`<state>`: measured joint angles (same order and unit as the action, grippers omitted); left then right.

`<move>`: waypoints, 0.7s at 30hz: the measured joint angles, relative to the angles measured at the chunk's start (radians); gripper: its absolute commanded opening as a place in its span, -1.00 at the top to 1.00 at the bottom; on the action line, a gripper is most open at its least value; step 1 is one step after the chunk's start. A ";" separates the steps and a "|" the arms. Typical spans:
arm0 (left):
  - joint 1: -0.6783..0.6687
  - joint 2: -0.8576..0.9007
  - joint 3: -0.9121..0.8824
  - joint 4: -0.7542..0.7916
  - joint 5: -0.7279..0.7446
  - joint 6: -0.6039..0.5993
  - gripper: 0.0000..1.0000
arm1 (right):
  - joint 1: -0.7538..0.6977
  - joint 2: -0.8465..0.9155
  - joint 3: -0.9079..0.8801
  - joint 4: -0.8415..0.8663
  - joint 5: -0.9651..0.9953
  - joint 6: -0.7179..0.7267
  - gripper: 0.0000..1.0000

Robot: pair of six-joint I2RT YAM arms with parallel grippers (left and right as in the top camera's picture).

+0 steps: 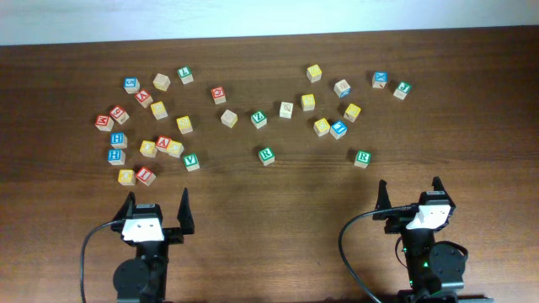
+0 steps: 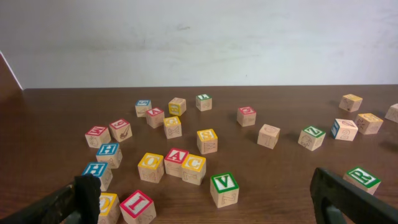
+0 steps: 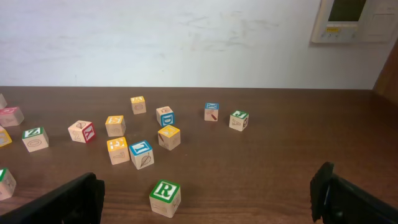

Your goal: Spell out RSS

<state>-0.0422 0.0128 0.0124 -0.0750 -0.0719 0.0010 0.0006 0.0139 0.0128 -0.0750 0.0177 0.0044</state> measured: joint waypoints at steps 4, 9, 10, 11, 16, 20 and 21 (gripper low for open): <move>0.000 0.000 0.000 0.000 0.000 0.000 -0.98 | 0.000 0.000 0.000 0.000 0.000 0.000 -0.96; 0.000 0.000 0.000 0.000 0.000 0.000 -0.98 | 0.000 0.000 0.000 0.000 0.000 0.000 -0.96; 0.000 0.000 0.000 0.000 0.000 0.000 -0.98 | 0.000 0.000 0.000 0.000 0.000 0.000 -0.97; 0.000 0.000 0.000 0.000 0.000 0.000 -0.98 | 0.000 0.000 0.000 0.000 0.000 0.000 -0.97; 0.000 0.000 0.000 0.001 0.000 0.000 -0.98 | 0.000 0.000 0.000 0.000 0.000 0.000 -0.96; 0.000 0.000 -0.002 0.061 0.054 0.000 -0.98 | 0.000 0.000 0.000 0.000 0.000 0.000 -0.97; 0.001 0.000 -0.003 0.103 0.109 0.000 -0.98 | 0.000 0.000 0.000 0.000 0.000 0.000 -0.96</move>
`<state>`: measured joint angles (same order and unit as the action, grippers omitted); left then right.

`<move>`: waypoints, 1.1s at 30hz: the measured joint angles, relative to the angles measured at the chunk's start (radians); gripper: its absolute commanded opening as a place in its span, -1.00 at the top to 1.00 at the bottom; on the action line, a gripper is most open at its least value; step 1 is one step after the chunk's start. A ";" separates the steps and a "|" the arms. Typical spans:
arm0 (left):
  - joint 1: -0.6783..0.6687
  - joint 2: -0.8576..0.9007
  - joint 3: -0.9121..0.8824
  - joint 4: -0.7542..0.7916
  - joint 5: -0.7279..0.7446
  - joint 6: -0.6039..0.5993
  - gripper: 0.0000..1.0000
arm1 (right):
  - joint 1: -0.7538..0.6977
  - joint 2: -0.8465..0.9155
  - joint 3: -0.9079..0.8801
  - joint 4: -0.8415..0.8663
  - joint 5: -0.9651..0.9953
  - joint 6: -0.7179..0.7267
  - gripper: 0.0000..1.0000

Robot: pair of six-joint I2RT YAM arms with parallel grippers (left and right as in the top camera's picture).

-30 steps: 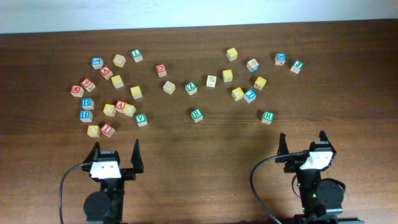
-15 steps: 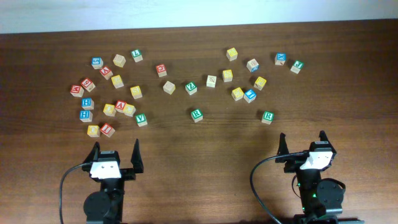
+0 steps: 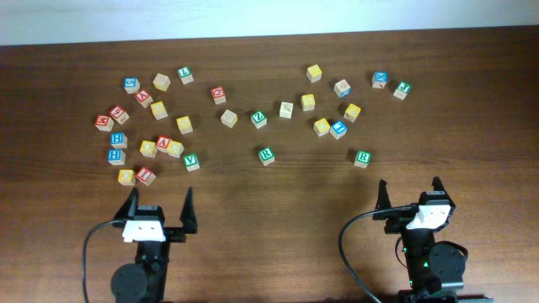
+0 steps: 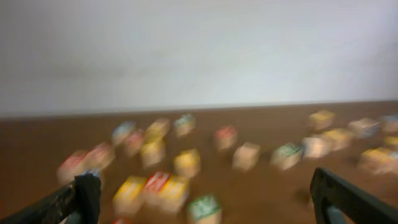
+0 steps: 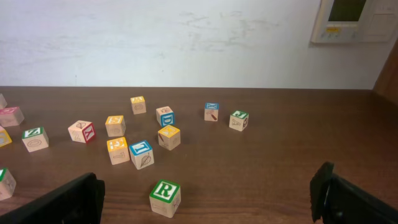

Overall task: Spell out RSS
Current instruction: 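Move the left gripper over the green R block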

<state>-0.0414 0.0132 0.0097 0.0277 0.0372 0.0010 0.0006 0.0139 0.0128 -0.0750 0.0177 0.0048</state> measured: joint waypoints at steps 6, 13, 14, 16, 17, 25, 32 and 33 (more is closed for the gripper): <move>0.002 0.000 0.000 0.373 0.256 -0.010 -0.98 | 0.000 0.000 0.000 0.000 0.000 0.000 -0.96; 0.002 0.042 0.142 0.457 0.300 -0.027 -0.98 | 0.000 0.000 0.000 0.000 0.000 0.000 -0.96; 0.002 0.074 0.212 0.338 0.297 -0.029 -0.98 | 0.000 0.000 0.000 0.000 0.000 0.000 -0.97; 0.002 0.181 0.382 0.118 0.293 -0.024 -0.98 | 0.000 0.000 0.000 0.000 0.000 0.000 -0.96; 0.003 0.245 0.486 -0.025 0.291 -0.018 -0.98 | 0.000 0.001 0.000 0.000 0.000 0.000 -0.97; 0.003 0.668 0.921 -0.341 0.545 0.000 -0.98 | 0.000 -0.002 0.000 0.000 0.000 0.000 -0.96; 0.001 1.001 1.240 -0.731 0.573 -0.047 -0.98 | 0.000 -0.002 0.000 0.000 0.000 0.000 -0.97; -0.001 1.043 1.276 -0.774 0.573 -0.050 -0.98 | 0.000 -0.002 0.000 0.000 0.000 -0.001 -0.97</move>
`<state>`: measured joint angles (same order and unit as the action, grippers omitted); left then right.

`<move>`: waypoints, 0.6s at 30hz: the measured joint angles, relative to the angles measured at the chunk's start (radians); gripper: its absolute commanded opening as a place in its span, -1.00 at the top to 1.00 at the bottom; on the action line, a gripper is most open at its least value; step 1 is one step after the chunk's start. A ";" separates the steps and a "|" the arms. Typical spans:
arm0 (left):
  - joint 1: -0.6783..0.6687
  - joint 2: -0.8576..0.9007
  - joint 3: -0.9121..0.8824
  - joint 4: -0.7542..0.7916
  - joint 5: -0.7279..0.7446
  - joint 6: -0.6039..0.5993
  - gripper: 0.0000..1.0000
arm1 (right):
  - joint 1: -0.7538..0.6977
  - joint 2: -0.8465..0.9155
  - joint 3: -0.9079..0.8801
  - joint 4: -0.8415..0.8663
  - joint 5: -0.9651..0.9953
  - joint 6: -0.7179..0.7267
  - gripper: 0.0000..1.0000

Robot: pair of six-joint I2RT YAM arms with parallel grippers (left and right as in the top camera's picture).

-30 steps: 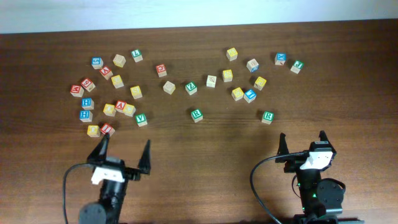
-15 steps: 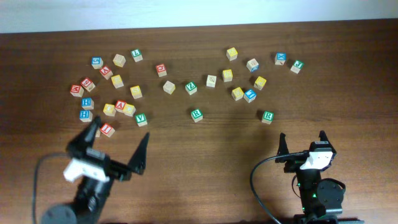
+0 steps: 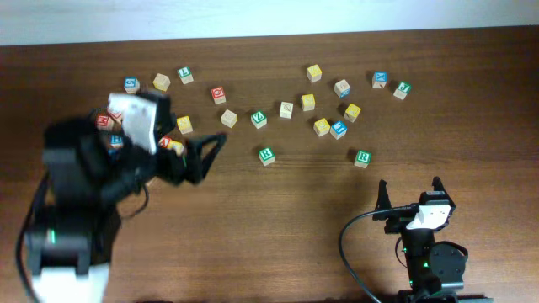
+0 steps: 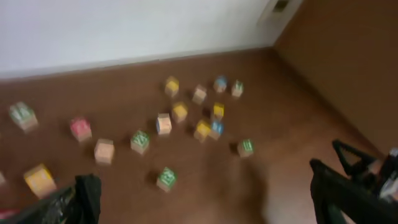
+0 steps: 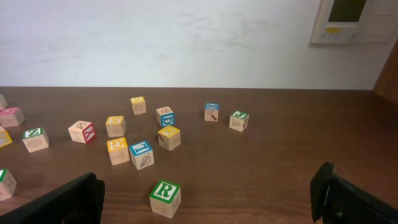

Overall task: Spell out RSS
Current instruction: 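Move the left gripper over the green R block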

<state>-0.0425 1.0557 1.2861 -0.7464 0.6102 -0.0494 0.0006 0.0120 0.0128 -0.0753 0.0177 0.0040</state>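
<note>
Small wooden letter blocks lie scattered over the far half of the brown table. A green R block sits nearest my right gripper, which rests open and low at the front right; in the right wrist view the green R block lies just ahead between the open fingers. Another green-topped block lies mid-table. My left gripper is open and raised above the left cluster, blurred; its wrist view looks down on that green-topped block. No S block can be read.
A left cluster of blocks is partly hidden under the raised left arm. A right group of blocks includes yellow, blue and green ones. A white wall runs along the far table edge.
My left arm has risen from its rest at the front left and now hangs over the left cluster, turned toward the table's middle. The right arm and all blocks are unmoved.
Both grippers first rested open at the front edge, facing the scattered blocks. Then the left wrist view was blurred while the arm still sat low. Now the left gripper is high over the left blocks, still open and empty.
</note>
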 measured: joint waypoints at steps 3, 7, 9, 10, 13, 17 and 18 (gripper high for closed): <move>-0.007 0.141 0.064 -0.087 0.044 -0.004 -0.98 | 0.000 0.000 0.000 0.000 0.000 0.000 -0.96; -0.047 0.248 0.070 -0.090 0.085 -0.040 -0.98 | 0.000 0.000 0.000 0.000 0.000 0.000 -0.96; -0.084 0.280 0.071 -0.107 0.034 -0.077 -0.98 | 0.000 0.000 0.000 0.000 0.000 0.001 -0.96; -0.109 0.293 0.072 -0.121 -0.012 -0.100 -0.98 | 0.000 0.000 0.000 0.000 0.000 0.000 -0.97; -0.227 0.350 0.079 -0.177 -0.207 -0.205 -0.98 | 0.000 0.000 0.000 0.000 0.000 0.001 -0.97; -0.334 0.422 0.089 -0.223 -0.416 -0.323 -0.98 | 0.000 0.000 0.000 0.000 0.000 0.000 -0.96; -0.353 0.443 0.089 -0.224 -0.451 -0.343 -0.98 | 0.000 0.000 0.000 0.000 0.000 0.000 -0.97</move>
<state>-0.3954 1.4986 1.3750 -0.9707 0.1596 -0.3927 0.0006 0.0120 0.0128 -0.0753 0.0177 0.0044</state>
